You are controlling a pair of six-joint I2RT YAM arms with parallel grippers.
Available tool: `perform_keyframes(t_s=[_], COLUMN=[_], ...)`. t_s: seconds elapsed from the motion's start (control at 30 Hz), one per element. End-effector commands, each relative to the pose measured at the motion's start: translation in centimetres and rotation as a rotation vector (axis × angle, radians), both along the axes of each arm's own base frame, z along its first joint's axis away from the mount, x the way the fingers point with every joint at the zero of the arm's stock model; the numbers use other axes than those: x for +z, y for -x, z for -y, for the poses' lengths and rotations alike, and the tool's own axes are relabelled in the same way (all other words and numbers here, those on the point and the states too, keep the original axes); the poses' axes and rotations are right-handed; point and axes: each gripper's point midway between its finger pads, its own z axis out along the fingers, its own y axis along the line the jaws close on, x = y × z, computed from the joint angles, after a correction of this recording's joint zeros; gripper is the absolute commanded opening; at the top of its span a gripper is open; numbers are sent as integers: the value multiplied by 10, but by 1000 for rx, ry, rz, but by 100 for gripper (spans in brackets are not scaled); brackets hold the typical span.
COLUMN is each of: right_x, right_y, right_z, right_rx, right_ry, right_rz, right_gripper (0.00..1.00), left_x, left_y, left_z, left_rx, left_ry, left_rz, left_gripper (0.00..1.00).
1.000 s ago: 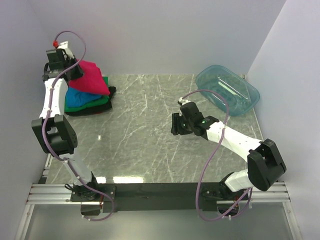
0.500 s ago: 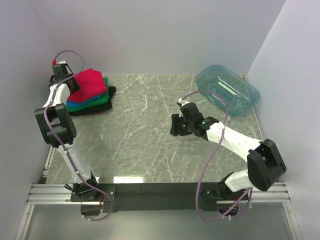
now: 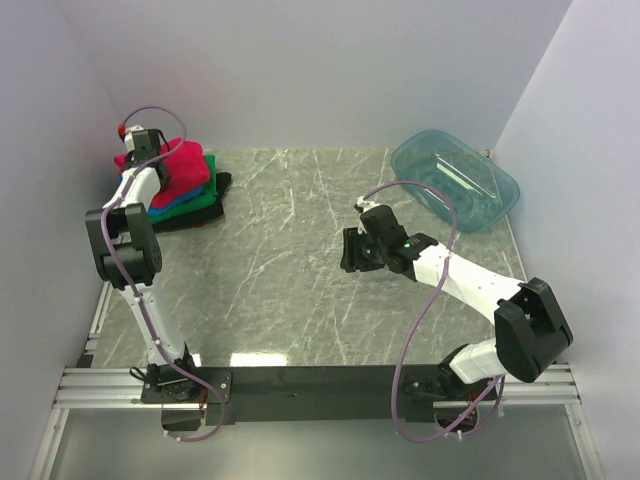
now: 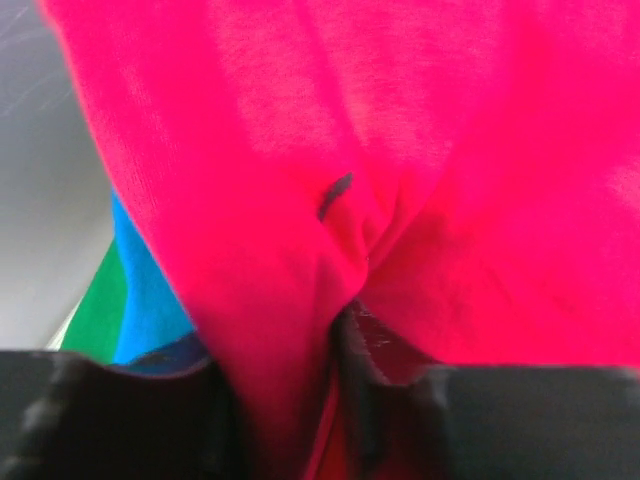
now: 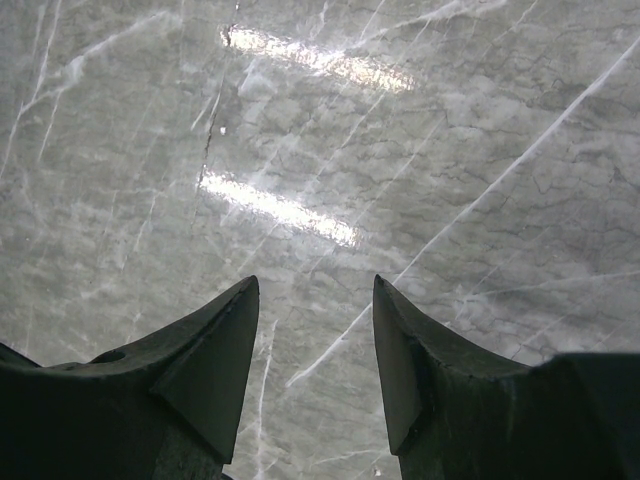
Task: Fold and stack the t-shirts
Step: Neatly place the folded tshirt to the corner
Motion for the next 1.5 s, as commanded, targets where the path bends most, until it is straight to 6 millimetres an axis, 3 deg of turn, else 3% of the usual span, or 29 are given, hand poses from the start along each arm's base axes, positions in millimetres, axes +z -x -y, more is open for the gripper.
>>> perform_keyframes(t_s=[0.0,0.07,0.13,0.2,0.43,0.6,0.63,0.7,0.73,0.8,0.97,1.0,1.07,1.13,1.23,1.47], right_x=[14,15,16,18,23,31,31,33,35,39,51,53,59,63,67,71], right_y=[-6,-6,-6,-6,-7,-9,-10,-11,-12,-14,-20,-21,-23,-25,-31,-31], right_z=[0,0,0,0,3,6,7,10,11,14,27,30,35,40,51,70], right_rx=[2,0,2,3,-11,-24,-28,-35,-39,-42,-71,-78,-88,-94,-125,-171], right_ry=[-22,-25,-25,-28,-25,-19,-17,-21,-25,-30,-32,-31,-38,-43,-32,-11], right_rz=[53,54,56,58,71,90,93,95,102,111,174,187,215,239,280,334], right_gripper=[57,57,57,57,57,60,61,63,63,64,70,73,74,76,77,77], left_x=[7,25,43,54,124,148,163,156,167,156,134,130,119,110,109,126], left_y=[40,48,59,70,102,130,138,144,153,157,184,186,196,205,220,236], left_z=[-17,-18,-22,-26,-16,12,18,43,49,86,142,166,190,230,271,282], left_rx=[155,195,243,283,350,349,343,289,278,188,7,-76,-170,-344,-548,-632], left_ry=[-26,-28,-45,-61,-95,-125,-114,-105,-103,-84,-12,26,76,167,282,343], left_rz=[-57,-19,4,5,147,221,272,285,324,318,320,325,323,332,368,439], left_gripper=[39,57,84,98,99,99,99,99,99,99,99,99,99,99,99,99])
